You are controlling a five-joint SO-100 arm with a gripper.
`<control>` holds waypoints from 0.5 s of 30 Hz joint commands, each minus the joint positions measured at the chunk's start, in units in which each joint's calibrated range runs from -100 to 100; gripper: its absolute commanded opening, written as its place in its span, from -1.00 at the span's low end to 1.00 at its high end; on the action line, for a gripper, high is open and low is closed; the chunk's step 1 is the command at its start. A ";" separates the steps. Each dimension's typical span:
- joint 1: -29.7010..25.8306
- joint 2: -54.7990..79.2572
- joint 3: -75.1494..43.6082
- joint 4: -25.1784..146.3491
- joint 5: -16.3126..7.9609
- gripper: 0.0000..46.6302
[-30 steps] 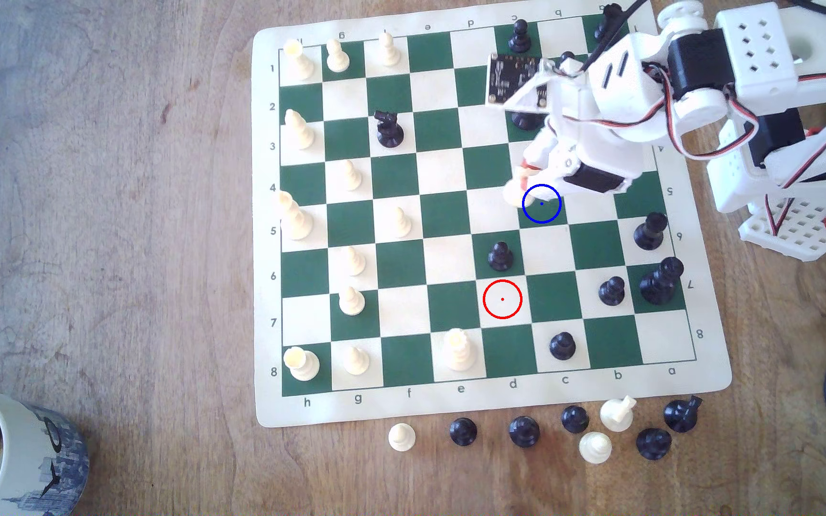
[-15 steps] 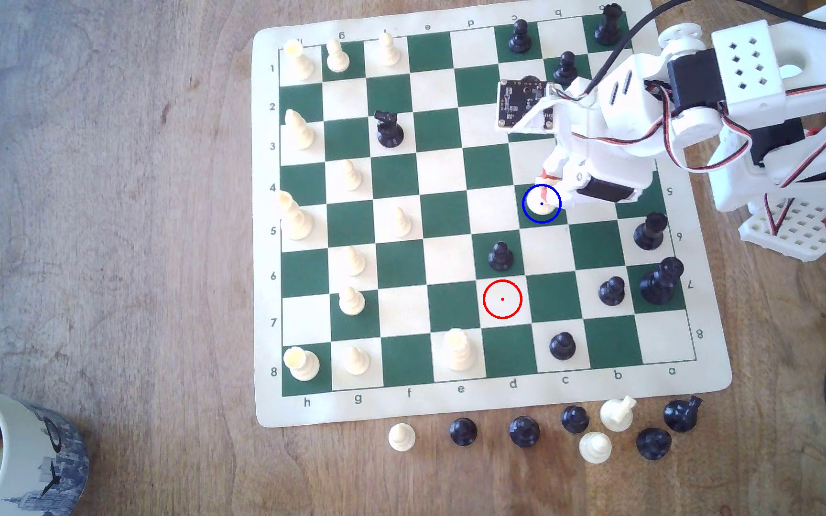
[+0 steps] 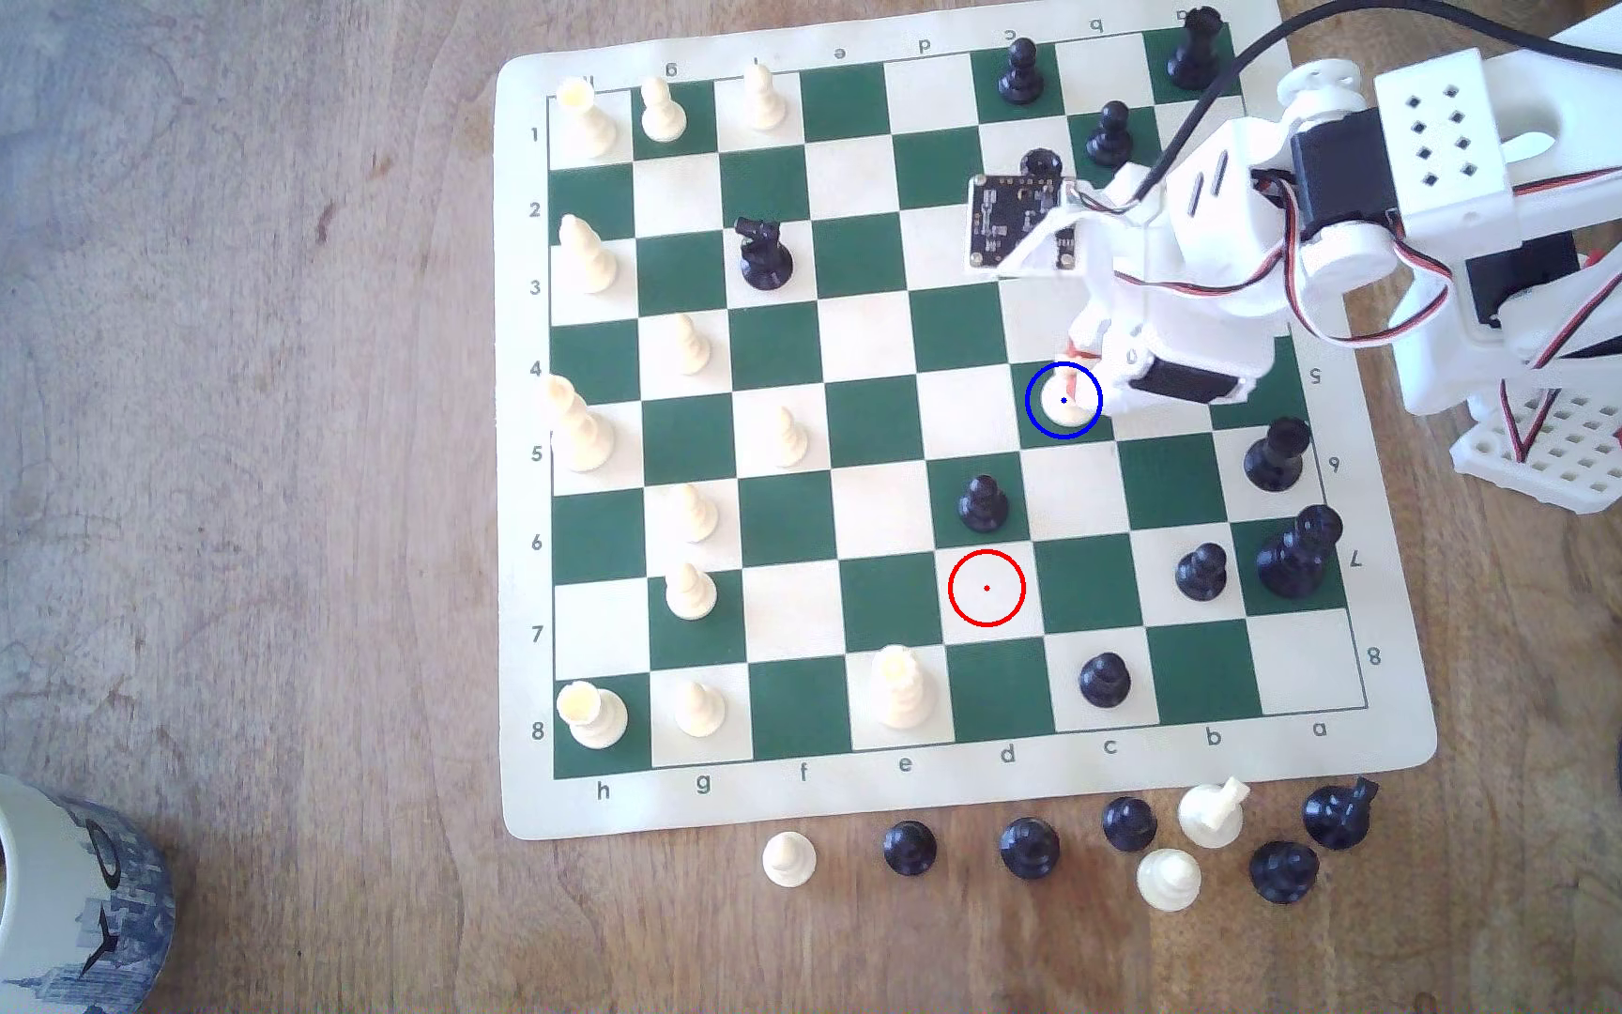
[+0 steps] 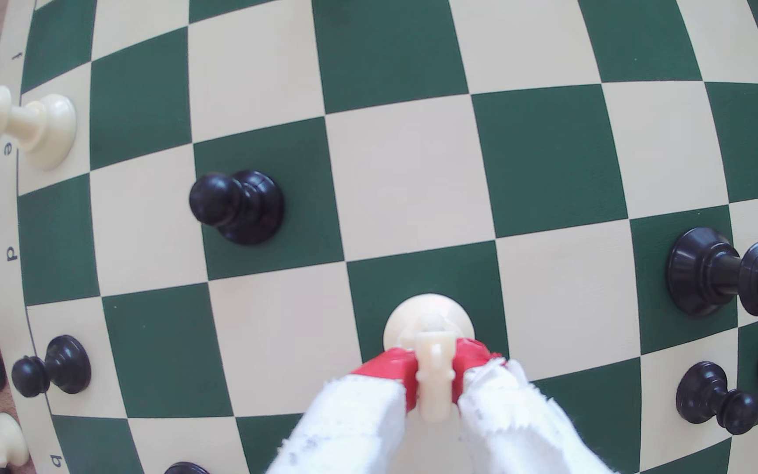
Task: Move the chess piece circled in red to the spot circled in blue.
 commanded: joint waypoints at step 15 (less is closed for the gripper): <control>-0.27 1.09 -1.18 -1.15 0.39 -0.93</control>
